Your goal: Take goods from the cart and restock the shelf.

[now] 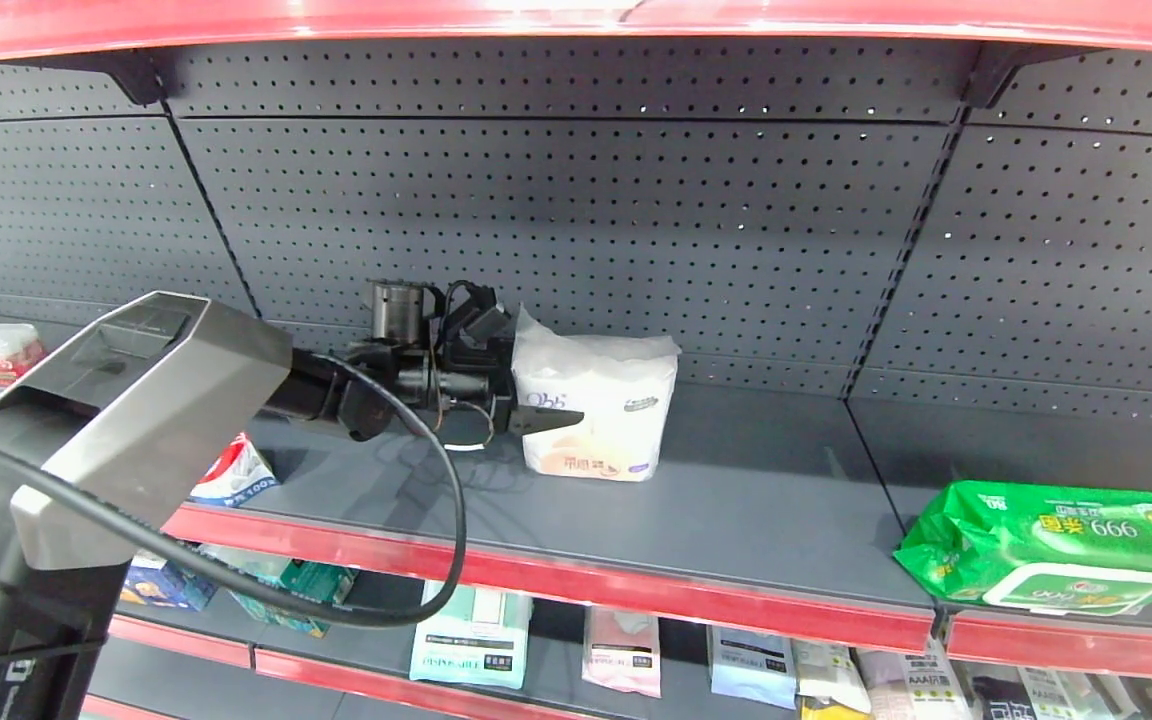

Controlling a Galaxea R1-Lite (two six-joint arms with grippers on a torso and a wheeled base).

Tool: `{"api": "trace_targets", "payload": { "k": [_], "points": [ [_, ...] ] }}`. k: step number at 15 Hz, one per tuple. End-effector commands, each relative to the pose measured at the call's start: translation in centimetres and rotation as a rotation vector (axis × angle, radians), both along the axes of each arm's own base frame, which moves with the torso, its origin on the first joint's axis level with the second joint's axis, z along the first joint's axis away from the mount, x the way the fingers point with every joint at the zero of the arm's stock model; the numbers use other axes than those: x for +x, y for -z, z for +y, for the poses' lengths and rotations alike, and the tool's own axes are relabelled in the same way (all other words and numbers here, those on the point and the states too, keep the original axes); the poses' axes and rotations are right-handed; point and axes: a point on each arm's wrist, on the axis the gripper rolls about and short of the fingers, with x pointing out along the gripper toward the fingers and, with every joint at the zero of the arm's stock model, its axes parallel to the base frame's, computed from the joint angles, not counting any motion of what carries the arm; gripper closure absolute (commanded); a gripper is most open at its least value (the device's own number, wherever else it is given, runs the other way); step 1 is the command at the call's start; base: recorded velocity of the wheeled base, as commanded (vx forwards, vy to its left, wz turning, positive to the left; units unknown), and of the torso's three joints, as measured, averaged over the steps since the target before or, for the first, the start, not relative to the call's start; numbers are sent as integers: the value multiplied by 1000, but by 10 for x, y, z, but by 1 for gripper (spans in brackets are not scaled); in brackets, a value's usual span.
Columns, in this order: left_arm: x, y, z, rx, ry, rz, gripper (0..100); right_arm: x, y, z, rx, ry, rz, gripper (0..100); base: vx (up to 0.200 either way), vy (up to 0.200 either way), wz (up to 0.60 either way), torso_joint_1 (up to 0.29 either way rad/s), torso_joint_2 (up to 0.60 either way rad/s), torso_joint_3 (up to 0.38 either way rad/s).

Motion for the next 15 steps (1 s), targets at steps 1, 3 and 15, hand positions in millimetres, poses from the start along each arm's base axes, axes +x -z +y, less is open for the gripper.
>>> {"api": "trace_targets", "payload": {
  "k": [1,3,15],
  "points": [
    [6,3,-1,-2,-2,-9,0,0,1,0,-1,0,4,100,0,0,0,0,0,0],
    [8,3,-3,-5,0,-17,0,0,2,0,-2,0,6,100,0,0,0,0,0,0],
    [-1,1,6,-2,-4,21,100,1,5,0,-3,4,17,100,0,0,0,0,0,0]
  ]
}}
